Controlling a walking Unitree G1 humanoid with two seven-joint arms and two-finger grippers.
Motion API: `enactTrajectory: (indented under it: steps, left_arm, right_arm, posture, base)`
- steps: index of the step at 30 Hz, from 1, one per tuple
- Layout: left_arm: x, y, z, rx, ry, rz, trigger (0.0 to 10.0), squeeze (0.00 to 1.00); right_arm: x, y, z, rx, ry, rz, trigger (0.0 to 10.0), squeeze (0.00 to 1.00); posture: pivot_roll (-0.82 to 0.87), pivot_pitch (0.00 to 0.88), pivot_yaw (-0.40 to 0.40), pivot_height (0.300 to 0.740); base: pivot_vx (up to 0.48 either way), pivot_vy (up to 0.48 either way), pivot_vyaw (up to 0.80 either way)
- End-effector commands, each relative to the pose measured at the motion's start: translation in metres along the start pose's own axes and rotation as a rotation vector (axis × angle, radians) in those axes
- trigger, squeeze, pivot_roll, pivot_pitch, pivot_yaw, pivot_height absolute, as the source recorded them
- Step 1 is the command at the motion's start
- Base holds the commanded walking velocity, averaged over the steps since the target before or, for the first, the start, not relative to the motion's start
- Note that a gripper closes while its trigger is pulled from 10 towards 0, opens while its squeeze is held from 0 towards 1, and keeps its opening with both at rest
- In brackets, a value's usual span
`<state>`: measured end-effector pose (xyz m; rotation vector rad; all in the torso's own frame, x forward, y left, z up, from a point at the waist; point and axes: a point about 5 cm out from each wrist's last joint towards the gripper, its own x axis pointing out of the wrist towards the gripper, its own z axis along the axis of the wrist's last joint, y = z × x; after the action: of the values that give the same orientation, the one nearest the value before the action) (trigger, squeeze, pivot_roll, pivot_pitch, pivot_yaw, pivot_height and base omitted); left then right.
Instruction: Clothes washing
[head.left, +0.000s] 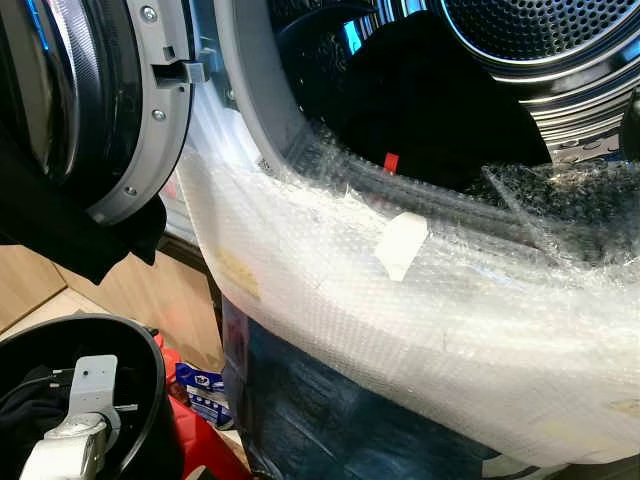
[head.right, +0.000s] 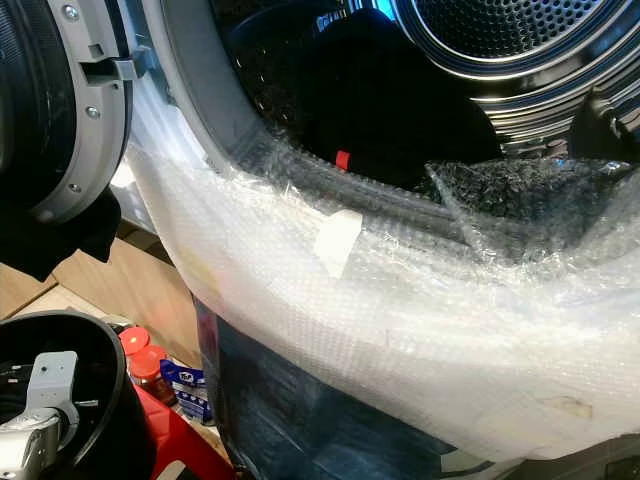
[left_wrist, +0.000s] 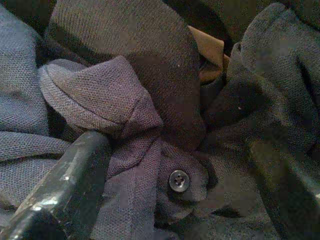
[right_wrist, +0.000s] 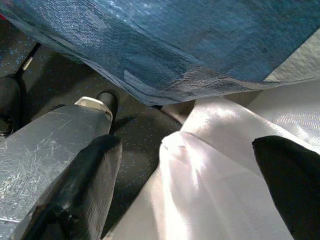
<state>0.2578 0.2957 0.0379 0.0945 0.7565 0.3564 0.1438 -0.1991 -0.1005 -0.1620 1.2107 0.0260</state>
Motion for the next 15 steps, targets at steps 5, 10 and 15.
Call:
enactTrajectory:
  steps: [5,10,15]
  left_arm:
    - [0.001,0.016,-0.004,0.008,0.022,0.091,10.0,0.00]
    - [0.001,0.035,0.003,-0.019,-0.008,0.190,10.0,0.00]
    - [0.002,0.036,0.001,-0.060,-0.008,0.213,10.0,0.00]
  right_arm:
    - [0.000,0.000,-0.009,0.021,0.028,0.003,10.0,0.00]
    - [0.000,-0.001,-0.008,0.027,0.027,0.000,10.0,0.00]
    - [0.000,-0.003,-0.005,0.029,0.018,-0.002,10.0,0.00]
  posture:
    - [0.12,0.028,-0.052,0.740]
    - [0.11,0.004,-0.044,0.740]
    - [0.12,0.000,-0.051,0.740]
  base:
    - [0.000,0.000,0.00]
    - [0.000,0.000,0.00]
    - [0.000,0.000,0.00]
